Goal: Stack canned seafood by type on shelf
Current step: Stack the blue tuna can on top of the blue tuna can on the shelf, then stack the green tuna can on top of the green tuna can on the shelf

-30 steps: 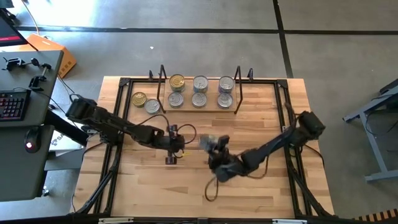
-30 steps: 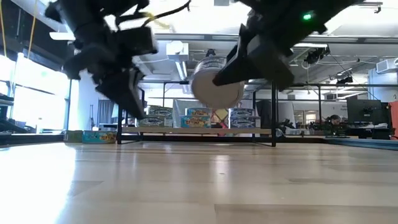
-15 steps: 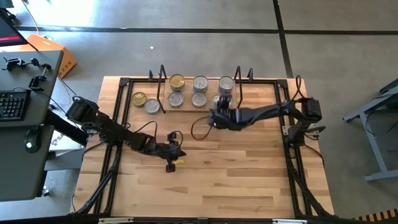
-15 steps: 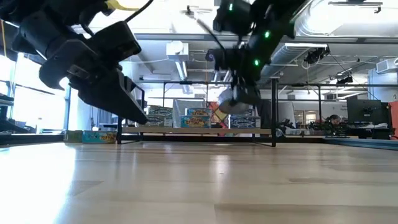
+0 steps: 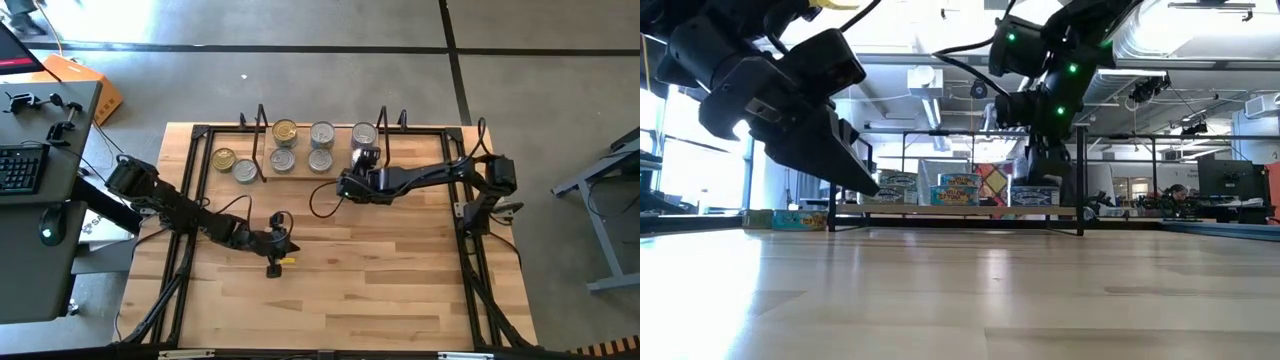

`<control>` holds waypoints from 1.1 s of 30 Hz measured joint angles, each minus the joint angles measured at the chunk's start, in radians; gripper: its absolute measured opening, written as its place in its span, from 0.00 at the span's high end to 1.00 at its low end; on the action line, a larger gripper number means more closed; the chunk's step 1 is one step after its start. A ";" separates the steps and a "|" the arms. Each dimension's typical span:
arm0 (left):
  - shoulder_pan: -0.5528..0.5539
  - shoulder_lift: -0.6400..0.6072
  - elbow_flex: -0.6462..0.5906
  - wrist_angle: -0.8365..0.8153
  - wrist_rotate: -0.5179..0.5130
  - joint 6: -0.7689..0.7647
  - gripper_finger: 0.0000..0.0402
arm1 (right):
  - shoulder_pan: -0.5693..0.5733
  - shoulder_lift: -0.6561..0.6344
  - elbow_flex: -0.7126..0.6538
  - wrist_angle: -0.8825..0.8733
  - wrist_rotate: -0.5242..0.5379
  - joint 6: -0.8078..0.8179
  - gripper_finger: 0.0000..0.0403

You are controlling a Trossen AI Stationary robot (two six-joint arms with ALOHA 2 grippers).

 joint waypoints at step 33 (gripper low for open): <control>-0.145 -0.708 0.000 -1.144 -0.511 -0.721 0.99 | 0.408 0.222 -0.171 1.205 -0.430 0.306 0.41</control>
